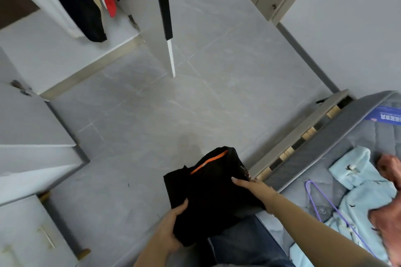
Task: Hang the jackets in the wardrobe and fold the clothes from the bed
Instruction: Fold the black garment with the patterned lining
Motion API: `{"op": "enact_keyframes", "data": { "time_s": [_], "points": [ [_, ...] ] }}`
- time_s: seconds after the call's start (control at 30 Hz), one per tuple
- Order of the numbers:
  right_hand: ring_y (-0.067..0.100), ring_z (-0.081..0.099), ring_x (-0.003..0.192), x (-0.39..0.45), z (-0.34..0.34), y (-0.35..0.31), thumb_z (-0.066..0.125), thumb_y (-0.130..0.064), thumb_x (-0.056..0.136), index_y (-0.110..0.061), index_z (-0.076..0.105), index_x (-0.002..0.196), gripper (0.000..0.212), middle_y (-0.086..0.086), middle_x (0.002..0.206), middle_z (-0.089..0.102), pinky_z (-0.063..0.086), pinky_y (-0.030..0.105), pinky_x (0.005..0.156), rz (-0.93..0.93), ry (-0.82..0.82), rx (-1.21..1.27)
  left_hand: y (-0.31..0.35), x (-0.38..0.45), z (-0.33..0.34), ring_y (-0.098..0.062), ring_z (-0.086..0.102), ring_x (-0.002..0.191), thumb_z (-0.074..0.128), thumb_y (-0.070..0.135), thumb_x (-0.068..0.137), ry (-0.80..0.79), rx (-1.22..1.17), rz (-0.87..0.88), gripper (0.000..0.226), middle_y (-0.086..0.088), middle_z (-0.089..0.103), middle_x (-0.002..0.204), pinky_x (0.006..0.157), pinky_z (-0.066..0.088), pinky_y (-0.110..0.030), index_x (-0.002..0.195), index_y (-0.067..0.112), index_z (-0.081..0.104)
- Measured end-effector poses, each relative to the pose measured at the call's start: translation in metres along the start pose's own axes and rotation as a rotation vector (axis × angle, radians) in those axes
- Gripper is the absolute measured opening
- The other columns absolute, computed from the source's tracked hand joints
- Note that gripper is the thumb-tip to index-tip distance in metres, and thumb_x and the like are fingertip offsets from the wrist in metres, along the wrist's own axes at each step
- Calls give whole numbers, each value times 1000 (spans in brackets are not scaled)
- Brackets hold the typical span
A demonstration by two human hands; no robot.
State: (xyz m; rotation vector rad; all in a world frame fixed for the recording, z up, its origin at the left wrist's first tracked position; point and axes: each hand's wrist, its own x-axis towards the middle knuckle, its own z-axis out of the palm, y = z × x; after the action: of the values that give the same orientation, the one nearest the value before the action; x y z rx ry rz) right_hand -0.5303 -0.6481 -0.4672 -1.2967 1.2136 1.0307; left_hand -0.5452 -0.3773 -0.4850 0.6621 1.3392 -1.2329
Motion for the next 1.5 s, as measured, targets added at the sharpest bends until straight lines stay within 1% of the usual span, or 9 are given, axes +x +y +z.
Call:
{"op": "enact_keyframes", "data": {
  "time_s": [0.2, 0.3, 0.47, 0.7, 0.97, 1.13, 1.27, 1.37, 1.5],
  "points": [
    [31, 71, 94, -27, 19, -67, 78, -23, 82, -8, 64, 117, 40, 12, 102, 74, 55, 45, 91, -232, 3, -85, 31, -45, 9, -42, 72, 75, 79, 22, 66, -82, -92, 138, 52, -26, 72, 96, 58, 58, -47, 112, 0, 68],
    [29, 72, 90, -63, 38, -125, 73, -15, 84, -12, 65, 117, 34, 9, 96, 76, 56, 37, 82, -333, -65, -74, 59, -94, 17, -46, 69, 91, 78, 21, 70, -150, -169, 354, 48, -25, 70, 109, 75, 57, -55, 113, 3, 68],
    [25, 74, 84, -157, 83, -232, 67, -42, 69, -15, 66, 115, 53, 12, 100, 75, 55, 27, 63, -599, -235, -119, 115, -217, 25, -37, 71, 93, 79, 21, 71, -174, -160, 815, 48, -15, 73, 109, 68, 59, -47, 116, 11, 67],
    [21, 74, 92, -281, 143, -361, 79, -75, 51, -26, 67, 113, 80, 3, 101, 76, 58, 34, 85, -841, -457, -317, 147, -385, 15, -26, 71, 99, 87, 34, 57, -98, -47, 1209, 47, -6, 72, 114, 70, 60, -34, 102, 22, 77],
    [20, 73, 95, -370, 235, -470, 81, -61, 64, -30, 79, 94, 43, 4, 104, 76, 58, 24, 72, -1018, -714, -368, 184, -519, 5, -23, 74, 90, 80, 57, 56, 59, -208, 1474, 66, -2, 75, 104, 71, 56, -34, 111, 23, 68],
    [18, 69, 106, -422, 329, -543, 83, -57, 60, -28, 70, 117, 66, 0, 116, 72, 49, 34, 98, -1244, -749, -342, 248, -612, -41, -18, 73, 91, 77, 60, 58, 81, -187, 1641, 56, 1, 76, 103, 72, 54, -33, 100, 23, 77],
    [19, 55, 127, -484, 413, -603, 78, -57, 70, -23, 32, 152, 100, 2, 149, 45, 39, 39, 112, -1451, -768, -289, 309, -702, -84, -21, 73, 93, 76, 56, 65, 100, -183, 1790, 37, -2, 75, 106, 75, 54, -34, 91, 29, 79],
    [21, 68, 106, -539, 449, -640, 70, -66, 68, -16, 68, 120, 72, 10, 121, 68, 47, 36, 104, -1452, -699, -384, 342, -763, -103, -22, 74, 89, 75, 49, 67, 131, -175, 1885, 33, -4, 75, 104, 63, 58, -27, 90, 26, 80],
    [22, 73, 94, -613, 489, -702, 68, -46, 83, -16, 78, 104, 38, 8, 108, 74, 59, 30, 71, -1403, -991, -247, 389, -862, -120, -20, 74, 89, 76, 45, 67, 196, -73, 2017, 37, -3, 75, 104, 62, 57, -26, 95, 21, 79]
  ]
}}
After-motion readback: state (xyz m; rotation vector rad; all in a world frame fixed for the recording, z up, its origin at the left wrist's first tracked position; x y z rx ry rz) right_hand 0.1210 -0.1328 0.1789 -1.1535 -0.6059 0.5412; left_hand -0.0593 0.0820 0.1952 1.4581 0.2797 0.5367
